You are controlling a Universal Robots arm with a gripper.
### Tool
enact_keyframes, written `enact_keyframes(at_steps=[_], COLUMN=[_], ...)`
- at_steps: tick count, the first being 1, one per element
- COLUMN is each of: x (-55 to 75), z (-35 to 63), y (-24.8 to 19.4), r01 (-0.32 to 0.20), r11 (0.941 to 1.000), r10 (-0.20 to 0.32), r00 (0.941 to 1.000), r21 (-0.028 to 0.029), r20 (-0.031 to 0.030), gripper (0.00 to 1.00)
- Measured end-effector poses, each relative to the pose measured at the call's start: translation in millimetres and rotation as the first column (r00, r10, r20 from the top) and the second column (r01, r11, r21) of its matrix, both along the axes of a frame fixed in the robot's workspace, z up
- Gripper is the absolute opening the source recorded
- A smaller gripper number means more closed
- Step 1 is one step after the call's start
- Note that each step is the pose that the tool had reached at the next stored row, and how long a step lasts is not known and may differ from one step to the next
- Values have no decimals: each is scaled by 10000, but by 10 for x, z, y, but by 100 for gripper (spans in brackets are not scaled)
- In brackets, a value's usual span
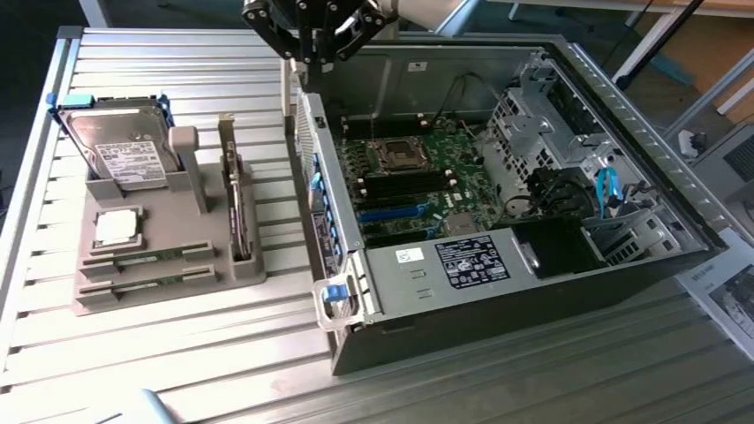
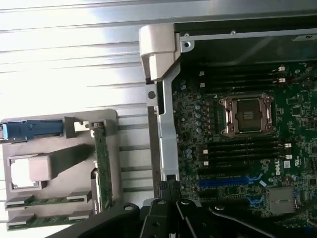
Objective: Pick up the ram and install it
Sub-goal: 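Reach for the ram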
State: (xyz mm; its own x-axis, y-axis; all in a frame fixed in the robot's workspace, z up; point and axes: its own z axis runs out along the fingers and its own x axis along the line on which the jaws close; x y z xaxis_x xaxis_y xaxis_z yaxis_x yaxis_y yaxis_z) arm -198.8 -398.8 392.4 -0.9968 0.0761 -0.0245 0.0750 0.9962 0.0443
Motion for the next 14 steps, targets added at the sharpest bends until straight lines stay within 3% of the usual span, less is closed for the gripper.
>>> enact_keyframes(at_steps=[7,10,11,14], x=[-403,-649,-785,-955], z=[-7,-17,-24,-32], y=[2,3,4,5], r01=[0,1,1,1], r11=[10000,10000,10000,10000], r10=[0,-1,-1,-1], r00=[10000,10000,10000,10000], r21=[-1,0,0,0], r20=[-1,0,0,1], gripper=[10,10,10,10])
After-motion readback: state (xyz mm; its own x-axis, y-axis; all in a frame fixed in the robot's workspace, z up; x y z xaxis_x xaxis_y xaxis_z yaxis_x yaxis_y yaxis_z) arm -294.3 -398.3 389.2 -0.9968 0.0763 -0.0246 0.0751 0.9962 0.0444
